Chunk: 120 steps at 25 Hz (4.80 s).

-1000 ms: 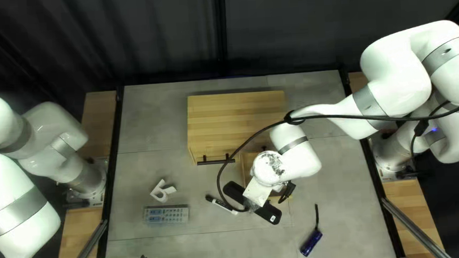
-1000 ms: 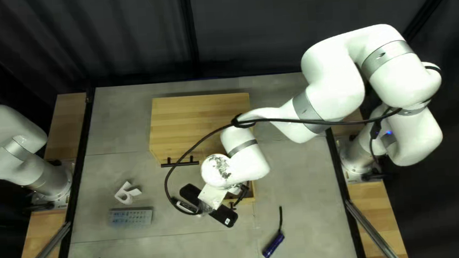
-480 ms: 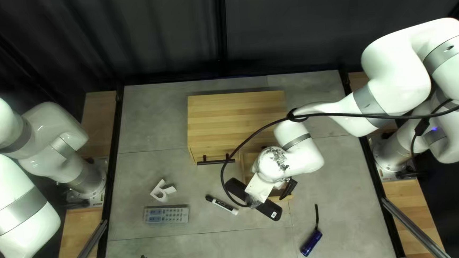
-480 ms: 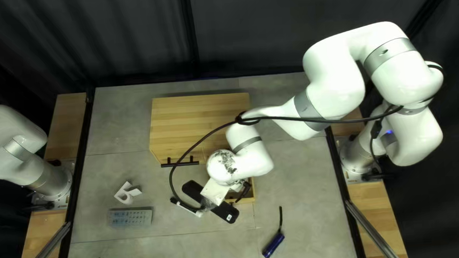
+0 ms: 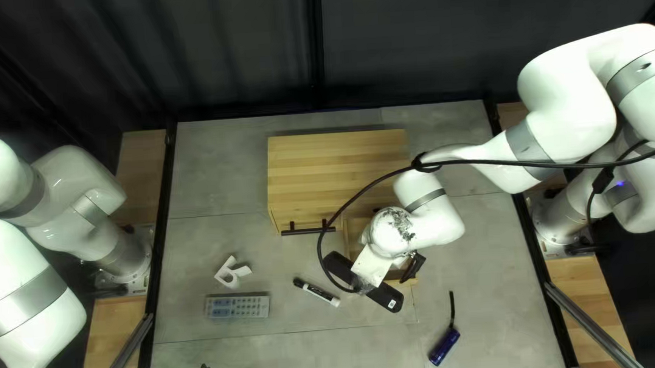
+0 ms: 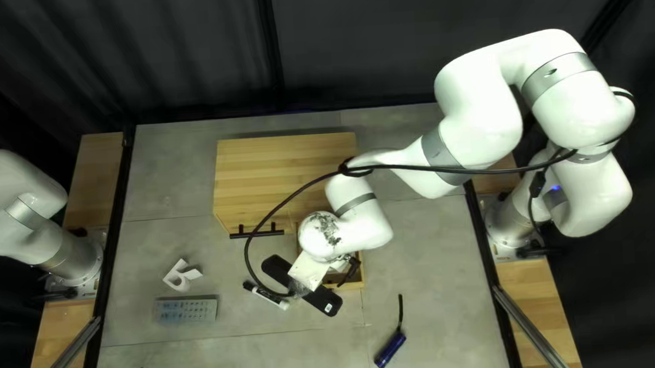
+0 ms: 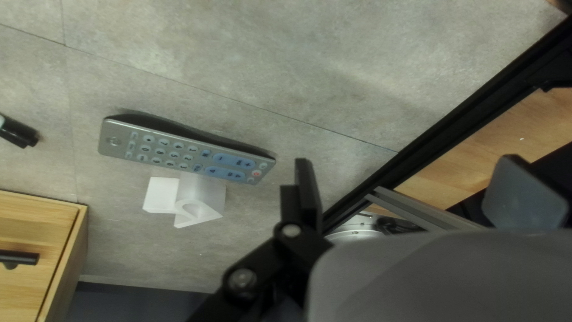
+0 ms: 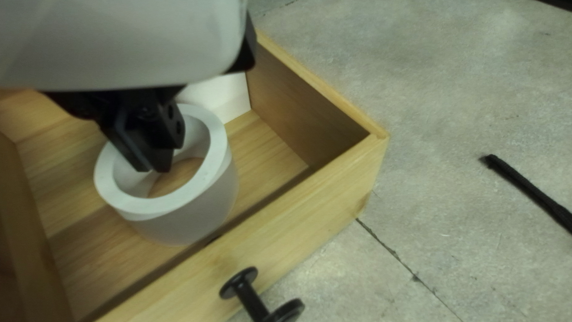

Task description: Open drawers and place objects into drawer and close

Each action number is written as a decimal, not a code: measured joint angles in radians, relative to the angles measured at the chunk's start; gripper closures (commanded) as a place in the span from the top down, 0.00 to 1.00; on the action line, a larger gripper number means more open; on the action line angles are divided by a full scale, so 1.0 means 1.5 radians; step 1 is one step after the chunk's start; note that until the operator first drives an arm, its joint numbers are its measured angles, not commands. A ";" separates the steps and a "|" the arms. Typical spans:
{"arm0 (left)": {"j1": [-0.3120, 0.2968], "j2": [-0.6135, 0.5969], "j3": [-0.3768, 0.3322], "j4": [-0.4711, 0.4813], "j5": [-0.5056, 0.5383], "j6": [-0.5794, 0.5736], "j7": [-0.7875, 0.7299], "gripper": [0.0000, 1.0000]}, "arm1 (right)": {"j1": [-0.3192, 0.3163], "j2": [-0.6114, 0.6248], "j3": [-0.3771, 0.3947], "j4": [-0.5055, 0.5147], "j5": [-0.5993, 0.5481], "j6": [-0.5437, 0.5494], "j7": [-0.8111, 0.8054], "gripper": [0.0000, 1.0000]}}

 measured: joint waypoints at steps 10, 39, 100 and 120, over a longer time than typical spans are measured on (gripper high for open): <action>0.000 0.000 0.000 0.000 0.000 0.000 0.000 1.00 | 0.003 0.009 -0.003 0.010 -0.010 0.005 0.011 0.00; 0.000 0.000 0.000 0.000 0.000 0.000 0.000 1.00 | 0.020 -0.029 -0.020 0.028 -0.066 0.058 0.044 0.00; 0.000 0.000 0.000 0.000 0.000 0.000 0.000 1.00 | 0.042 -0.023 0.046 -0.024 -0.108 0.009 -0.350 0.00; 0.000 0.000 0.000 0.000 0.000 0.000 0.000 1.00 | 0.037 0.002 0.038 -0.005 -0.117 0.004 -0.353 0.00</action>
